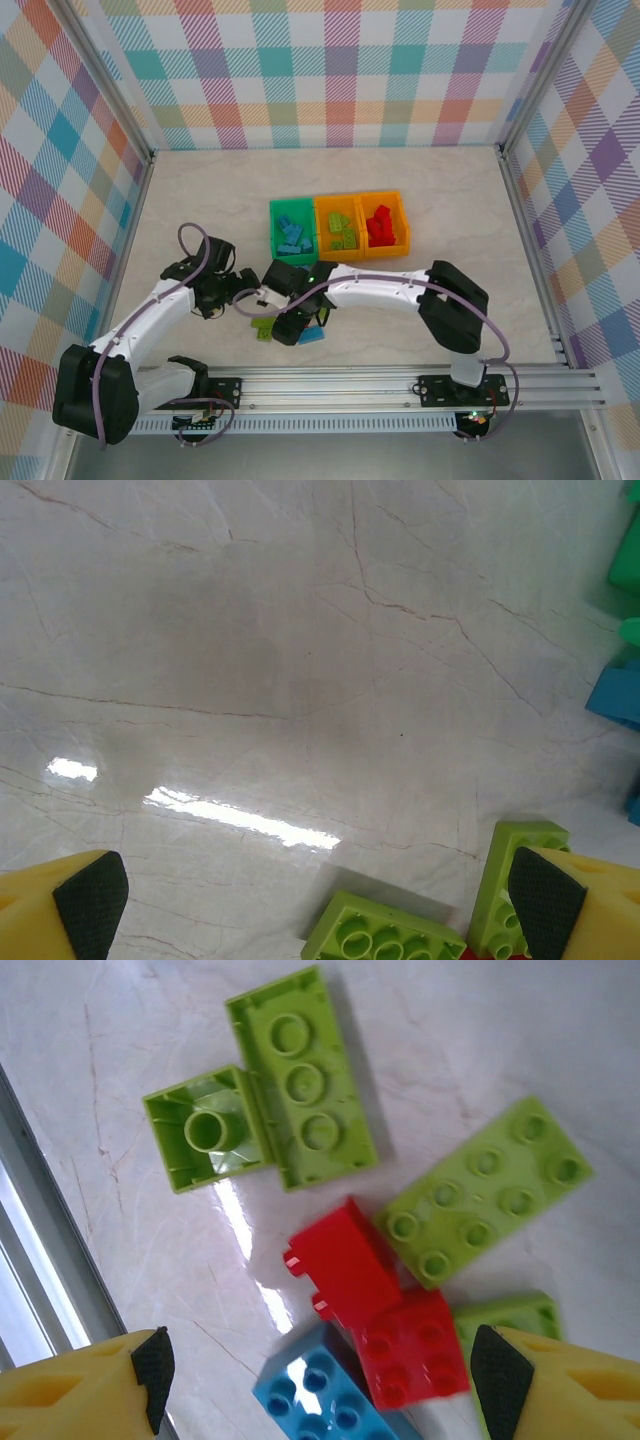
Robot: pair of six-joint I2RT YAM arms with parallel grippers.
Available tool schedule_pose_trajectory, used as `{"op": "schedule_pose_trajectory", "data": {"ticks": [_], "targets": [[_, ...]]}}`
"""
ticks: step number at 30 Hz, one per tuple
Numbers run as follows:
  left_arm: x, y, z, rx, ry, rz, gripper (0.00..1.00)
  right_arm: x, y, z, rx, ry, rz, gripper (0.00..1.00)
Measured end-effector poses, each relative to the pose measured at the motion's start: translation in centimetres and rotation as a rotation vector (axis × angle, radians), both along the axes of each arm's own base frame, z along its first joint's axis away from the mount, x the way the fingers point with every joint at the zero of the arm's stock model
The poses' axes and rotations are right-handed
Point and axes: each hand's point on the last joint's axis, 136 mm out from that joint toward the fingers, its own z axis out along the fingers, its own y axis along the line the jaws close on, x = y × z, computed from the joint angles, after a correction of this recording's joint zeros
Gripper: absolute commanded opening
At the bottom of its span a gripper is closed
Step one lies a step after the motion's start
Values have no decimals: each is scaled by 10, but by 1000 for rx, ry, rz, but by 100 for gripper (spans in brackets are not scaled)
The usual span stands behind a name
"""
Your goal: Sort the legos into containers by color
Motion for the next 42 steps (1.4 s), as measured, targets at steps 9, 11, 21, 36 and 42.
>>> {"op": "schedule_pose_trajectory", "data": {"ticks": [9,11,21,36,42], "targets": [[-7,6,3,-10,-9,19,100,0,10,-5,-33,-52,86,78],[-9,6,3,-10,-10,21,100,0,9,-7,-46,-56,98,77],[-10,9,4,-14,-21,30,100,-2,0,-29,-122,-46,148,70],[-17,12,-1,-10,-9,35,100,-6,6,-34,-126,-28,175,30],[-19,13,-1,-9,-4,43,100,-6,6,-26,-114,-30,158,28]]}}
